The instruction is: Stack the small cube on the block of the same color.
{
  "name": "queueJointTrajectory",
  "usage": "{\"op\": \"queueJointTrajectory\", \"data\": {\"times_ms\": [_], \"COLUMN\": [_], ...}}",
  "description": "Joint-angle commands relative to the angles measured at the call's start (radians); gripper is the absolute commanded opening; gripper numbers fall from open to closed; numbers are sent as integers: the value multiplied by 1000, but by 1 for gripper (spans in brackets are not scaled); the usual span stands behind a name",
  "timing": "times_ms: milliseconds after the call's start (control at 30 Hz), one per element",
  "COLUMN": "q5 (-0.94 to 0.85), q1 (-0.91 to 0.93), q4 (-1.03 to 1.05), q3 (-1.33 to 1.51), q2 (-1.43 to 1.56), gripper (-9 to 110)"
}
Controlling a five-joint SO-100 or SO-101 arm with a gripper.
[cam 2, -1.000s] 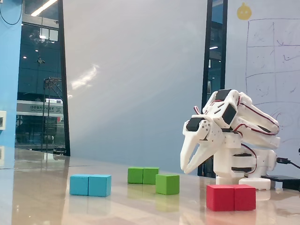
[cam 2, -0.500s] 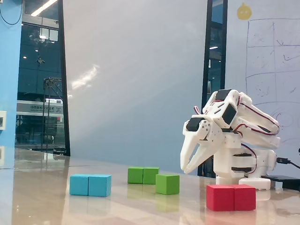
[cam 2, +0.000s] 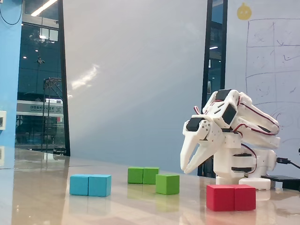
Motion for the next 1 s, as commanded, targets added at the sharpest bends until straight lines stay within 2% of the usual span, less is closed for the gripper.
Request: {"op": "queueJointTrajectory", "data": {"times_ms": [0,733,967], "q5": [-3,-3,-17], "q1": [3,12,14], "q4": [5,2,-55], "q3": [-17,-18,-121], "q2": [29,26,-149], "gripper": [0,0,0]}}
